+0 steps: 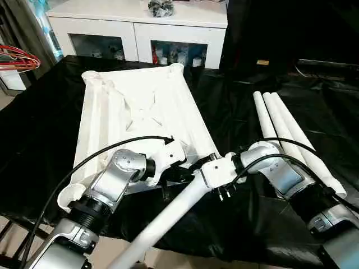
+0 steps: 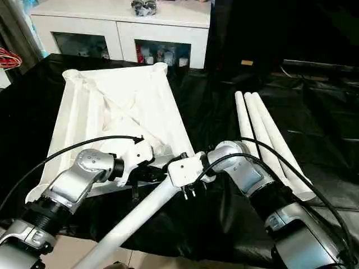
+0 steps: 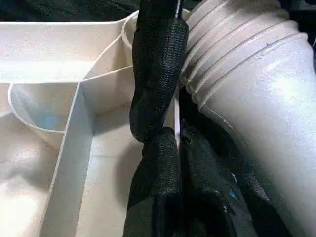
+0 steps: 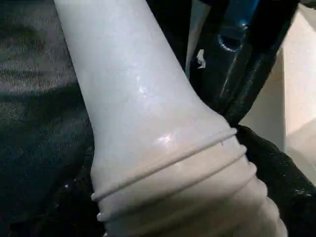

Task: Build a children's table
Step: Insert table leg to table base

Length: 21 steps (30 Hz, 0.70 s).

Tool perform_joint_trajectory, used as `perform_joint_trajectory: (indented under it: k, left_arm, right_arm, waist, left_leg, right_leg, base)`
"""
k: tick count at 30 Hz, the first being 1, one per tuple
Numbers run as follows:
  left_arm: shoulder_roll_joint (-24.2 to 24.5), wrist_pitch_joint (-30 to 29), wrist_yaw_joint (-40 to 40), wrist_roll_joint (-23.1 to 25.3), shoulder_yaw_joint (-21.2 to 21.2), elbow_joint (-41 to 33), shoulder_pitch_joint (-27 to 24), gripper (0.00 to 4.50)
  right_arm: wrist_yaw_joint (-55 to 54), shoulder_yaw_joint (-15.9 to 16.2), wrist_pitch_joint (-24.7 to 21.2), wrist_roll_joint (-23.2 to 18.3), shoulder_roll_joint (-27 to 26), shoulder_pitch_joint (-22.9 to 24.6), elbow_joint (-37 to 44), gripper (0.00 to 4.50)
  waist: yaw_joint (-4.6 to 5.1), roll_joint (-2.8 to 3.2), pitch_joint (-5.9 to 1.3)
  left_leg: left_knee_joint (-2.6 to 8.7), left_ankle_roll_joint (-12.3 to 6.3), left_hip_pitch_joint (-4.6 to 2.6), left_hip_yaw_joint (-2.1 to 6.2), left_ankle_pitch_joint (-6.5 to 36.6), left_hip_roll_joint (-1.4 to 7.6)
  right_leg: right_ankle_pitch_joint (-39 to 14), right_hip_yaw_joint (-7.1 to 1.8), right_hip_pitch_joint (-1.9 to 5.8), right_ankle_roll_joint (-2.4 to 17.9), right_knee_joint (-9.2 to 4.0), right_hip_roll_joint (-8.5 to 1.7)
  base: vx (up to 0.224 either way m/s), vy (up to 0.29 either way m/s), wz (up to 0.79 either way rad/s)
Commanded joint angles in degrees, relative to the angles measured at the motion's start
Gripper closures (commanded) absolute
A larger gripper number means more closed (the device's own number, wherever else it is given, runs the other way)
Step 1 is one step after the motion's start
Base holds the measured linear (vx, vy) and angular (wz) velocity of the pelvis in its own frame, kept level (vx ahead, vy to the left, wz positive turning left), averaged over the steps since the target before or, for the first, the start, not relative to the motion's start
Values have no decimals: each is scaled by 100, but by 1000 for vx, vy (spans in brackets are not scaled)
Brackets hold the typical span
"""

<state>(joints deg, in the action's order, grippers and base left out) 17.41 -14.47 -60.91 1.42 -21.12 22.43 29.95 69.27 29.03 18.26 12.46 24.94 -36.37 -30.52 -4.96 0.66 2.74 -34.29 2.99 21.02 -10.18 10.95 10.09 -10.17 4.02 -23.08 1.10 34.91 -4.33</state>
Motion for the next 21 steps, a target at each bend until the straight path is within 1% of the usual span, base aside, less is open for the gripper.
perform_joint_trajectory:
  k: [1, 2, 3, 4, 5, 7, 9, 10, 11, 12, 13, 14, 15, 16, 19, 21]
  left_arm:
    - [-20, 46, -46, 68, -154, 77, -16, 450]
    - [-17, 65, -39, 74, -152, 86, -15, 450]
    - [-19, 156, 22, 99, -135, 123, -7, 450]
    - [-24, 229, 75, 119, -121, 149, -1, 450]
    - [-36, 301, 147, 140, -99, 182, 8, 450]
    - [-56, 308, 187, 131, -71, 217, 22, 450]
    - [-46, 209, -2, -1, -38, 201, 49, 450]
    - [-29, 222, -78, -43, -32, 169, 51, 423]
    - [-10, 213, -145, -80, -28, 134, 52, 406]
    - [-10, 213, -145, -80, -28, 134, 52, 395]
    - [25, 195, -208, -118, -13, 95, 63, 395]
    - [36, 235, -221, -124, -8, 94, 68, 395]
    - [54, 339, -204, -132, 19, 118, 90, 379]
    - [57, 424, -160, -130, 51, 152, 113, 352]
    - [64, 465, -173, -201, 128, 168, 149, 349]
    - [116, 542, -176, -221, 200, 175, 195, 349]
  right_arm:
    - [184, -134, -71, -308, -68, 46, 146, 131]
    - [292, -188, -187, -459, -65, 77, 250, 131]
    - [516, -286, -453, -746, -31, 140, 495, 131]
    - [623, -330, -592, -884, -5, 168, 621, 131]
    - [732, -365, -718, -1014, 32, 195, 741, 131]
    - [829, -390, -836, -1130, 77, 220, 846, 131]
    - [888, -409, -913, -1205, 135, 238, 921, 131]
    - [894, -413, -916, -1207, 143, 243, 928, 131]
    - [904, -418, -929, -1209, 147, 248, 939, 132]
    - [904, -418, -929, -1209, 147, 248, 939, 132]
    - [945, -430, -1016, -1229, 151, 273, 1004, 132]
    - [953, -434, -1043, -1233, 152, 284, 1033, 132]
    - [970, -439, -1121, -1255, 155, 314, 1114, 132]
    - [978, -438, -1168, -1271, 156, 332, 1161, 132]
    - [990, -428, -1232, -1302, 165, 361, 1234, 132]
    - [996, -413, -1276, -1333, 181, 386, 1287, 132]
  waist:
    - [19, -40, -375]
    - [18, -38, -377]
    - [13, -35, -374]
    - [1, -40, -377]
    - [-9, -26, -380]
    - [-25, -25, -377]
    - [-20, -40, -361]
    - [-3, -30, -351]
    - [22, -47, -340]
    - [17, -38, -338]
    - [15, -34, -336]
    - [10, -33, -337]
    - [5, -31, -337]
    - [6, -38, -343]
    - [4, -34, -358]
    - [4, -42, -370]
  left_leg:
    - [370, -571, -44, 101, 990, 319]
    - [369, -580, -40, 102, 971, 319]
    - [371, -594, -39, 103, 969, 323]
    - [369, -619, -41, 103, 957, 325]
    - [367, -636, -47, 104, 938, 324]
    - [368, -621, -52, 98, 985, 335]
    - [379, -590, -39, 101, 1127, 327]
    - [389, -536, -37, 108, 1224, 324]
    - [400, -488, -30, 115, 1301, 314]
    - [402, -460, -46, 117, 1336, 318]
    - [398, -416, -70, 111, 1370, 316]
    - [402, -404, -73, 113, 1354, 318]
    - [409, -385, -66, 118, 1326, 325]
    - [413, -383, -50, 123, 1294, 325]
    - [407, -401, -48, 122, 1204, 327]
    - [394, -442, -32, 119, 1060, 326]
  right_leg:
    - [-863, -293, 326, 1434, -374, -412]
    - [-825, -292, 327, 1445, -367, -407]
    - [-805, -288, 327, 1454, -365, -400]
    - [-773, -286, 331, 1444, -366, -395]
    - [-737, -285, 332, 1453, -360, -390]
    - [-738, -285, 317, 1477, -366, -398]
    - [-955, -287, 331, 1409, -389, -416]
    - [-1188, -283, 322, 1340, -415, -420]
    - [-1449, -279, 324, 1252, -436, -421]
    - [-1584, -280, 310, 1219, -452, -425]
    - [-1736, -288, 286, 1188, -476, -423]
    - [-1749, -291, 284, 1181, -478, -417]
    - [-1712, -293, 283, 1178, -467, -412]
    - [-1620, -291, 294, 1168, -453, -410]
    - [-1375, -288, 295, 1237, -427, -411]
    - [-1097, -290, 310, 1293, -395, -413]
  base:
    - [0, 0, 0]
    - [0, 0, 0]
    - [0, 0, 0]
    - [0, 0, 0]
    - [0, 0, 0]
    - [0, 0, 0]
    - [0, 0, 0]
    - [0, 0, 0]
    - [0, 0, 0]
    - [0, 0, 0]
    - [0, 0, 0]
    - [0, 0, 0]
    - [0, 0, 0]
    - [0, 0, 0]
    - [0, 0, 0]
    - [0, 0, 0]
